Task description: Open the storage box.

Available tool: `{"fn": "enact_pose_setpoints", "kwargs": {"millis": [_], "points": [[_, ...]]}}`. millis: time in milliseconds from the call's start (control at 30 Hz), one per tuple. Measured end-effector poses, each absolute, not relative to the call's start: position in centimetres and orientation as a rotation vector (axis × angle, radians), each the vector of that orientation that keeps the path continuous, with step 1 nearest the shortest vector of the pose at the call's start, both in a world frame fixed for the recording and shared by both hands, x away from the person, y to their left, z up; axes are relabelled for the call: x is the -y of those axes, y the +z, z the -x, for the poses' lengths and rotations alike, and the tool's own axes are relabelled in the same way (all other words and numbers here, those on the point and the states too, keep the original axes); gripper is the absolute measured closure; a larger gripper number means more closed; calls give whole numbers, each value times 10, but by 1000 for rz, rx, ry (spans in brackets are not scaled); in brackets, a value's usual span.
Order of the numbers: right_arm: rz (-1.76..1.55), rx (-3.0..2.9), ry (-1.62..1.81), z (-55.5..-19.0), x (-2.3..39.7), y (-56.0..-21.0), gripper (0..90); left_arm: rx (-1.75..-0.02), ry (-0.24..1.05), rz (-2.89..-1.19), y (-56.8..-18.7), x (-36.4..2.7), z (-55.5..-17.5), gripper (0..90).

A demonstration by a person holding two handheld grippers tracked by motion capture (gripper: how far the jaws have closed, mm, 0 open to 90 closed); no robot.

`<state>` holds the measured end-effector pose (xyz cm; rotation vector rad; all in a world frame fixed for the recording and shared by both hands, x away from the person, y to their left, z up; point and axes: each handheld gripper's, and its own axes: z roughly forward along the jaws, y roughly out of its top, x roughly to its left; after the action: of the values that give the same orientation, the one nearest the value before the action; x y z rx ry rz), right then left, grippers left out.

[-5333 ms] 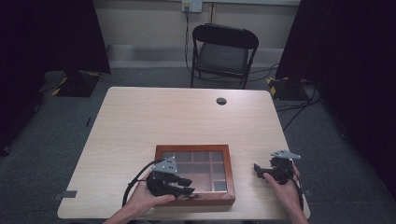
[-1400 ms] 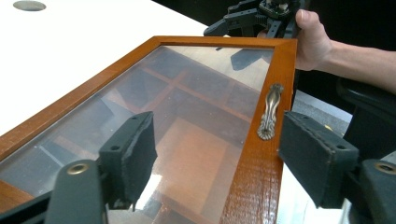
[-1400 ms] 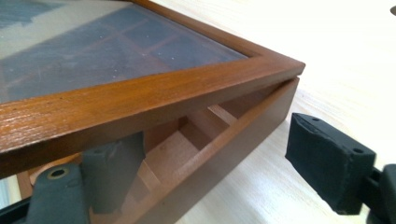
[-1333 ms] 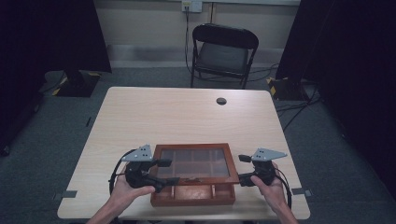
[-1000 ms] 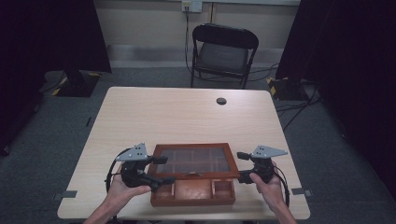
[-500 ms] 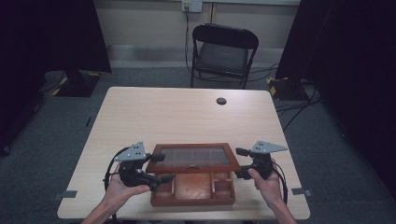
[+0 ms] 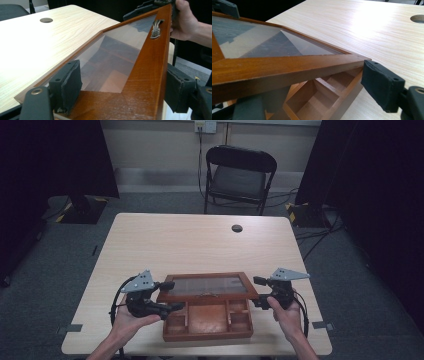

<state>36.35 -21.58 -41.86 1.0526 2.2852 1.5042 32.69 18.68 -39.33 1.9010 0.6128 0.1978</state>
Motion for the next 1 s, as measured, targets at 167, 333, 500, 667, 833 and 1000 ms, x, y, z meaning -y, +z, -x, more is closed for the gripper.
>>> {"fn": "enact_pose_setpoints", "kwargs": {"millis": [167, 333, 500, 667, 833, 1000], "points": [[-1043, -2298, 1519, -364, 215, -416, 293, -623, 222, -1888, -395, -190, -328, 259], [-1032, -2296, 1545, -366, 215, -414, 327, -659, 245, -1884, -395, -194, -333, 281], [-1012, -2285, 1580, -368, 213, -410, 335, -718, 220, -1833, -397, -202, -339, 263], [-1022, -2275, 1594, -373, 212, -408, 329, -766, 237, -1821, -397, -208, -345, 291], [-1026, -2269, 1604, -374, 212, -408, 323, -778, 233, -1816, -401, -213, -351, 308], [-1038, -2256, 1606, -379, 212, -406, 284, -776, 269, -1818, -400, -213, -355, 365]]}}
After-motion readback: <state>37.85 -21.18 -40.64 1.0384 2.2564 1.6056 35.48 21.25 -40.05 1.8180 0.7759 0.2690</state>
